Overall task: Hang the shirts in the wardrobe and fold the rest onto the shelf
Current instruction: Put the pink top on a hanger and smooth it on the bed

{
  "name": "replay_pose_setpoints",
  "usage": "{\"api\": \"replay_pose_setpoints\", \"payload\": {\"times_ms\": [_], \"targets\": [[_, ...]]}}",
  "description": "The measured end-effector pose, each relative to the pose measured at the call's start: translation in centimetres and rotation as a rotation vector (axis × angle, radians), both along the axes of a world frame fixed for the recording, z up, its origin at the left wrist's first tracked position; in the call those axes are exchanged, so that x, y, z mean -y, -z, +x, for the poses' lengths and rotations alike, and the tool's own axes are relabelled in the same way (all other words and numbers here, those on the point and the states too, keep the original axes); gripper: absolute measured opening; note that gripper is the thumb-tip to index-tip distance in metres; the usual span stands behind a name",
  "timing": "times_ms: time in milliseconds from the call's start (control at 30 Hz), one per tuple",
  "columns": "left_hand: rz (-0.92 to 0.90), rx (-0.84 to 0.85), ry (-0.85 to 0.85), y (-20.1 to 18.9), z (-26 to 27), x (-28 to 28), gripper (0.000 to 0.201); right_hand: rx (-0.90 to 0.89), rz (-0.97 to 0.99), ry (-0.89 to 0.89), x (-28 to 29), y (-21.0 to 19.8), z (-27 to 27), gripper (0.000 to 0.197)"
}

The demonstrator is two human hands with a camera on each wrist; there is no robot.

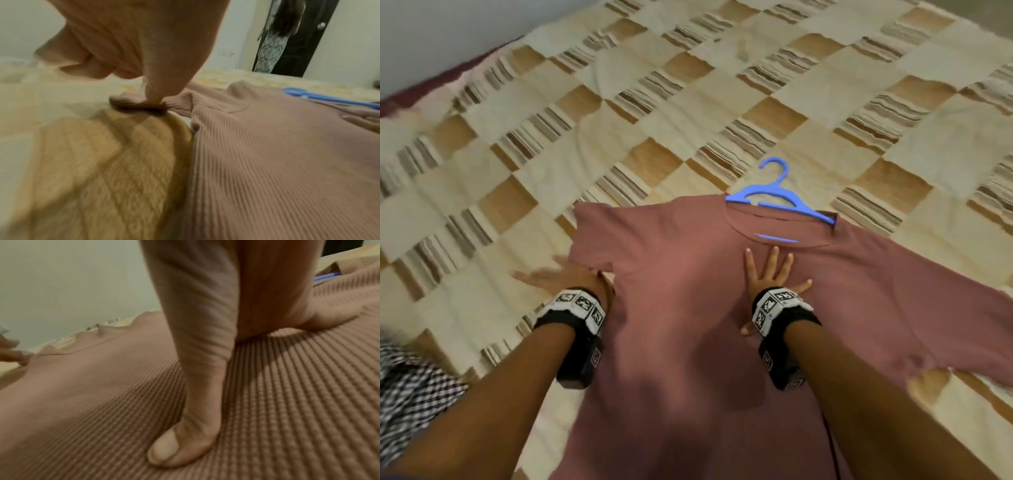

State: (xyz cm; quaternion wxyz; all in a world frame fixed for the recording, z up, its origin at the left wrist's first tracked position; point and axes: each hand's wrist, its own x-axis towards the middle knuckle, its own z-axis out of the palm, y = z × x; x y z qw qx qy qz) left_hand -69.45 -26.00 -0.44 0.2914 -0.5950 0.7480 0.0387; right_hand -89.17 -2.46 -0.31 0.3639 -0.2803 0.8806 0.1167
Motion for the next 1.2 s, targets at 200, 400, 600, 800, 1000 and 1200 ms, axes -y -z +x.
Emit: {"api": "replay_pose_setpoints", "payload": {"times_ms": [200, 400, 600, 800, 1000, 1200], "targets": [[0.172, -0.32, 0.652, -0.1, -4.3, -1.4, 0.056, -0.033, 0.099, -0.011, 0.8, 0.7, 0.0, 0.16], [0.125, -0.095, -0.037, -1.2, -1.2, 4.6, 0.078, -0.074, 0.126, -0.005, 1.3, 1.7, 0.0, 0.158], [-0.012, -0.144, 0.181, -2.2, -3.6, -0.7, 0.098, -0.064, 0.157, -0.016, 1.5, 1.3, 0.2, 0.163], [0.367, -0.104, 0.138, -0.4, -8.1, -13.2, 0.141, 0.011, 0.032, -0.032, 0.9, 0.6, -0.3, 0.154], [0.326, -0.03, 0.0, 1.5, -10.4, -12.8, 0.135, 0.198, -0.361, -0.106, -2.2, -2.3, -7.5, 0.072], [0.346, 0.109, -0.043, 3.2, -11.2, -11.7, 0.158, -0.211, -0.424, 0.032, -3.8, -2.0, -19.7, 0.045]]}}
